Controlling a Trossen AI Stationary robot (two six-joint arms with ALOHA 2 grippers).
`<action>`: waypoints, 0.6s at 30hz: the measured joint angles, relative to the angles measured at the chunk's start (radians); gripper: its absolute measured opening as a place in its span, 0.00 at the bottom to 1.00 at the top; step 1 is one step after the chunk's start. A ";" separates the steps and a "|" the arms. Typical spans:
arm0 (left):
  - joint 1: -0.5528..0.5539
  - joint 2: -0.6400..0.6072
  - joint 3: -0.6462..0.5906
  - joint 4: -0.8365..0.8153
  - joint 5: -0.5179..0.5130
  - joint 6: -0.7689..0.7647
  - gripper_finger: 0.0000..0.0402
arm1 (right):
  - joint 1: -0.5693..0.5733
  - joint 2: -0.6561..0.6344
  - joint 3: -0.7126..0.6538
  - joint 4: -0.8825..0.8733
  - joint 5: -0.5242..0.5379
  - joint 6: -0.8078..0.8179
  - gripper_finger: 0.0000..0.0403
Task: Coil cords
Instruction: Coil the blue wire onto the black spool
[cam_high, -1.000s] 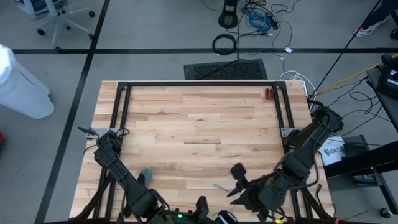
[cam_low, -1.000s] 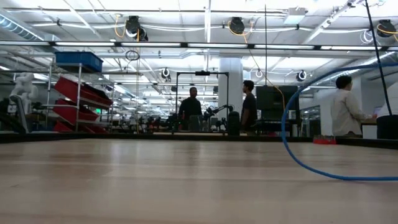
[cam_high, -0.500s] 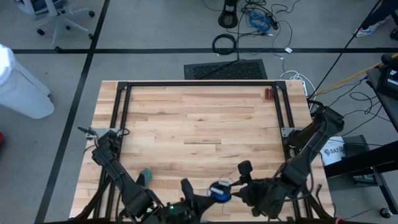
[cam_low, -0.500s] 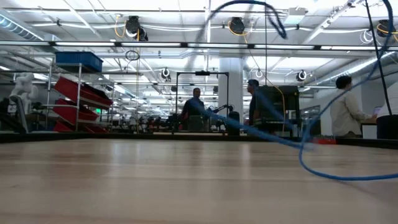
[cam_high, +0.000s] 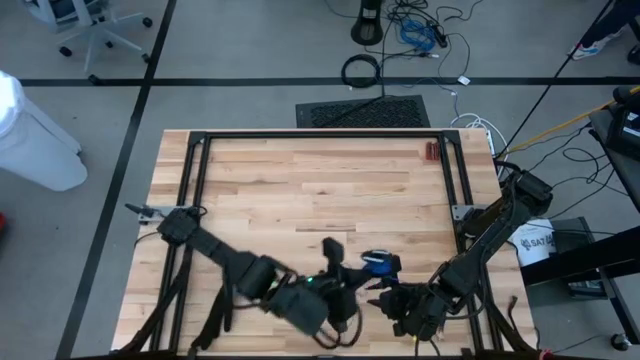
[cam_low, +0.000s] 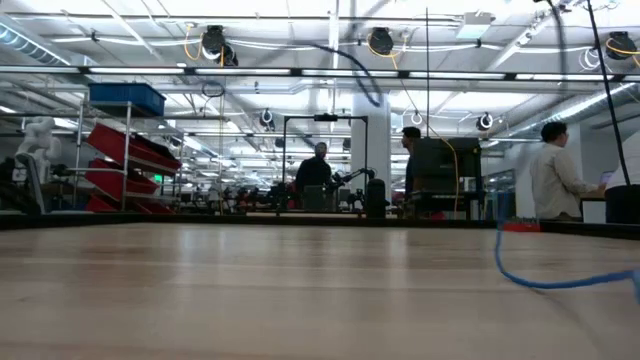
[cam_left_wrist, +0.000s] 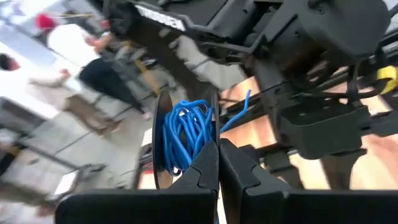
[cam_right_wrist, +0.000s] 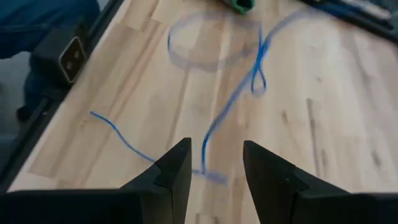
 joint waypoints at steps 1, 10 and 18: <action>0.016 0.000 0.000 0.003 0.033 0.000 0.00 | 0.000 0.000 0.000 0.001 0.011 -0.008 0.33; 0.204 -0.041 0.000 -0.046 0.200 0.022 0.00 | 0.002 0.000 0.000 -0.030 0.052 0.009 0.33; 0.286 -0.092 -0.001 -0.252 0.494 -0.070 0.00 | 0.010 -0.057 0.000 -0.037 0.047 0.045 0.33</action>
